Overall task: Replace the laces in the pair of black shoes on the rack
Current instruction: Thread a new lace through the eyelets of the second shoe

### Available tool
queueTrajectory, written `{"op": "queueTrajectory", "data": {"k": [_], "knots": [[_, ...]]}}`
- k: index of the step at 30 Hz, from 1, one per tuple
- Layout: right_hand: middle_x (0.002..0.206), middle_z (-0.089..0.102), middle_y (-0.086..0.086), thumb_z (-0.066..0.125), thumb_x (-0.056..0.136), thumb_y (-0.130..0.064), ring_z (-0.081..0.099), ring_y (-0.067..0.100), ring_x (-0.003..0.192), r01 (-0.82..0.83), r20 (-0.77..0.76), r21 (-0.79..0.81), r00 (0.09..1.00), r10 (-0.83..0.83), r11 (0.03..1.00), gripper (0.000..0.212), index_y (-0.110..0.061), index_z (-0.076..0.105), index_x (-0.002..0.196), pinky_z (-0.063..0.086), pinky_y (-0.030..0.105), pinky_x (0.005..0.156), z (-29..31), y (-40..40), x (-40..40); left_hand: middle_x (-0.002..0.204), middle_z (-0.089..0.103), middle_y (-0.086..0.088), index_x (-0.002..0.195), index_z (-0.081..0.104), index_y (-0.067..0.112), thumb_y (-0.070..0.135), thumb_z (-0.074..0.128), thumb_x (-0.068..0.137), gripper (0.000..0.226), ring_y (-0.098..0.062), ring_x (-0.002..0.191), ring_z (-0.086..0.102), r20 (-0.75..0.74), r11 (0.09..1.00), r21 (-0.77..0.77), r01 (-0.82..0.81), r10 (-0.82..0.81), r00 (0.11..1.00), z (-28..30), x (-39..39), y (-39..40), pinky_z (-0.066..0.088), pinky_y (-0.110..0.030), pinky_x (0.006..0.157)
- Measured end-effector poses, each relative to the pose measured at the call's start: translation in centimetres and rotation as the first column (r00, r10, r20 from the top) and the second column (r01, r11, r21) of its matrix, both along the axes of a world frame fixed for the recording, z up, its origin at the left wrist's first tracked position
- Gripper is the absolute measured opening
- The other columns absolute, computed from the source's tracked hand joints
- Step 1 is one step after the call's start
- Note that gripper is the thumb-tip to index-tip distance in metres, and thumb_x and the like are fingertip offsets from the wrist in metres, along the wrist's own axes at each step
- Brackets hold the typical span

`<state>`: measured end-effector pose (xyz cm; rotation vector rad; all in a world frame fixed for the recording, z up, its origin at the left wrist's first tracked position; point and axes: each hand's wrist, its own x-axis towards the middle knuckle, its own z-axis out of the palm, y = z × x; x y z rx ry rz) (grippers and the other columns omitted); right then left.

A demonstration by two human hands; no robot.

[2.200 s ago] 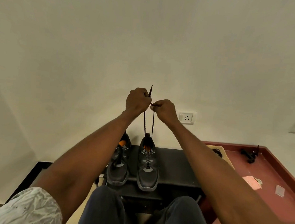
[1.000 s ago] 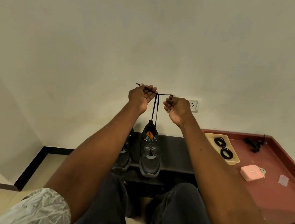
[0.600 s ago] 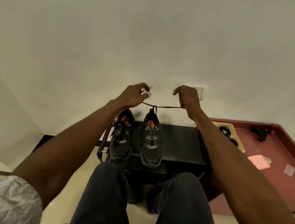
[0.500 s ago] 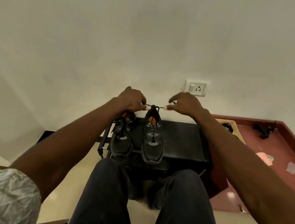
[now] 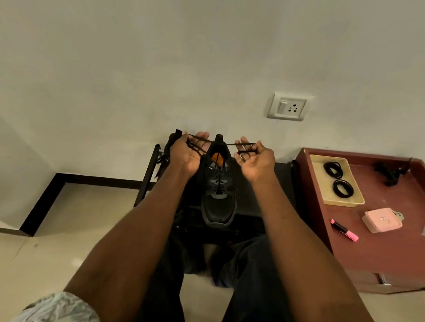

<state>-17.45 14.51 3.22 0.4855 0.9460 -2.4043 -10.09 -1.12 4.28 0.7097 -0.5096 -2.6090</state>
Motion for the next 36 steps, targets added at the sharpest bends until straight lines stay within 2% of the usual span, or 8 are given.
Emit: {"op": "queueTrajectory", "data": {"k": [2, 6, 9, 12, 14, 19, 33, 36], "knots": [[0.066, 0.063, 0.008, 0.031, 0.107, -0.022, 0.067, 0.026, 0.075, 0.122, 0.100, -0.182, 0.989, -0.105, 0.976, 0.042, -0.015, 0.043, 0.068, 0.046, 0.043, 0.089, -0.2, -0.3, -0.4, 0.060, 0.053, -0.007, 0.071, 0.043, 0.011, 0.024, 0.035, 0.110, 0.041, -0.022, 0.063, 0.053, -0.004, 0.999, 0.026, -0.018, 0.018, 1.000, -0.3, -0.5, 0.3, 0.052, -0.042, 0.077], [0.046, 0.033, -0.003, 0.043, 0.103, -0.021, 0.028, 0.013, 0.038, 0.071, -0.043, 0.030, 0.997, -0.070, 0.997, 0.040, -0.018, 0.037, 0.063, 0.029, 0.024, 0.044, -0.5, -0.2, -1.9, 0.053, 0.039, 0.003, 0.070, 0.041, 0.016, 0.031, 0.045, 0.107, 0.040, -0.013, 0.047, 0.032, 0.276, 0.840, -0.504, 0.201, -0.064, 0.959, -1.7, -1.6, -1.7, 0.029, -0.028, 0.047], [0.054, 0.029, 0.000, 0.066, 0.091, -0.022, 0.025, 0.014, 0.047, 0.065, -0.382, 0.689, 0.879, 0.285, 0.722, 0.045, -0.021, 0.033, 0.061, 0.022, 0.026, 0.047, -1.4, 0.7, -3.7, 0.067, 0.045, 0.002, 0.078, 0.041, 0.017, 0.041, 0.060, 0.097, 0.036, -0.014, 0.056, 0.040, 0.504, 0.128, -0.861, 0.492, 0.083, 0.860, -2.8, -1.8, -3.9, 0.032, -0.031, 0.055], [0.067, 0.046, 0.002, 0.072, 0.088, -0.031, 0.042, 0.019, 0.061, 0.278, -0.278, 0.948, 0.491, 0.825, 0.154, 0.037, -0.014, 0.043, 0.072, 0.032, 0.031, 0.059, -2.3, 1.1, -4.4, 0.084, 0.056, 0.000, 0.103, 0.040, 0.016, 0.049, 0.065, 0.091, 0.043, -0.020, 0.072, 0.056, 0.666, -0.487, -0.602, 0.633, 0.132, 0.735, -3.7, -1.9, -4.2, 0.047, -0.037, 0.067], [0.082, 0.054, 0.006, 0.068, 0.091, -0.042, 0.052, 0.028, 0.074, 0.402, -0.044, 0.912, 0.298, 0.953, -0.084, 0.038, -0.012, 0.046, 0.097, 0.037, 0.034, 0.066, -3.0, 1.3, -4.4, 0.093, 0.062, -0.007, 0.116, 0.034, 0.015, 0.052, 0.062, 0.092, 0.052, -0.028, 0.081, 0.063, 0.720, -0.662, -0.406, 0.630, 0.193, 0.667, -4.7, -2.1, -4.1, 0.054, -0.044, 0.074], [0.106, 0.067, 0.021, 0.052, 0.100, -0.048, 0.063, 0.042, 0.097, 0.494, 0.161, 0.840, 0.170, 0.972, -0.225, 0.051, -0.019, 0.040, 0.140, 0.047, 0.044, 0.078, -5.1, 2.9, -4.9, 0.099, 0.066, -0.012, 0.128, 0.029, 0.013, 0.054, 0.046, 0.100, 0.053, -0.030, 0.082, 0.065, 0.751, -0.685, -0.353, 0.637, 0.199, 0.630, -7.0, -1.6, -4.8, 0.055, -0.048, 0.077], [0.097, 0.068, 0.017, 0.035, 0.104, -0.036, 0.065, 0.037, 0.085, 0.593, 0.238, 0.747, 0.184, 0.954, -0.301, 0.041, -0.009, 0.066, 0.106, 0.046, 0.040, 0.071, -7.5, 2.2, -4.4, 0.087, 0.061, -0.011, 0.128, 0.029, 0.008, 0.058, 0.069, 0.085, 0.078, -0.033, 0.081, 0.064, 0.765, -0.471, -0.436, 0.767, 0.255, 0.591, -8.7, -2.2, -4.6, 0.055, -0.047, 0.077], [0.099, 0.068, 0.017, 0.035, 0.103, -0.040, 0.065, 0.037, 0.089, 0.567, 0.209, 0.768, 0.217, 0.954, -0.297, 0.043, -0.012, 0.068, 0.104, 0.045, 0.040, 0.073, -7.7, 2.3, -4.4, 0.074, 0.054, -0.001, 0.098, 0.050, 0.012, 0.060, 0.065, 0.087, 0.052, -0.022, 0.070, 0.056, 0.777, -0.567, -0.356, 0.743, 0.263, 0.573, -8.5, -2.5, -4.5, 0.050, -0.040, 0.075]]}}
